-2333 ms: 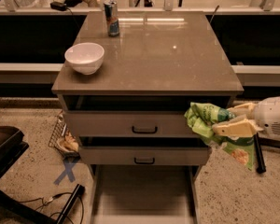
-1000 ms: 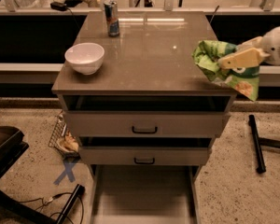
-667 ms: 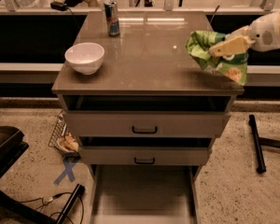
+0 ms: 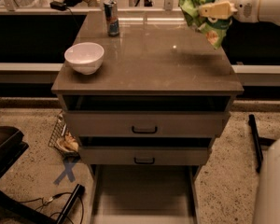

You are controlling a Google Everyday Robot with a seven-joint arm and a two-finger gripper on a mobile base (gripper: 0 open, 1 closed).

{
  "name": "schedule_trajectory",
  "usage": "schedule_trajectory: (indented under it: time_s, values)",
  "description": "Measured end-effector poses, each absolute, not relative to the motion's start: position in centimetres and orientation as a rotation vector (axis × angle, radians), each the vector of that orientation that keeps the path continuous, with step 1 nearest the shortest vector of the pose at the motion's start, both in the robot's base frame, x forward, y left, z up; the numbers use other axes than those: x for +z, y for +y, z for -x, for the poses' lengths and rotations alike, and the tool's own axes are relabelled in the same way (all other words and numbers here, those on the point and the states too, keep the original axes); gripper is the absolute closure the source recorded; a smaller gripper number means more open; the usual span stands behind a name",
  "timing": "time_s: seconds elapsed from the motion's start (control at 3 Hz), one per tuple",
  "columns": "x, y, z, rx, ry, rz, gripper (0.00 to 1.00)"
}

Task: Pick green rice chip bag from bottom drawer and place on counter

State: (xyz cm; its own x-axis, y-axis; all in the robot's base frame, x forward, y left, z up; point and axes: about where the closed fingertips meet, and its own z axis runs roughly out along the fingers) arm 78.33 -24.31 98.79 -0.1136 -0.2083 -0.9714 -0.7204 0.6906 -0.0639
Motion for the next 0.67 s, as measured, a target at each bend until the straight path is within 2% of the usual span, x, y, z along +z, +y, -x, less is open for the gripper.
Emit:
schedule_trajectory:
  time_s: [0.33,0.67]
  values:
    - [98.83,-23.03,-81.76,0.496,1.62,0.724,1.0]
    - [98.89,-22.69,-82.28,0.496,1.612,0.72,0.86]
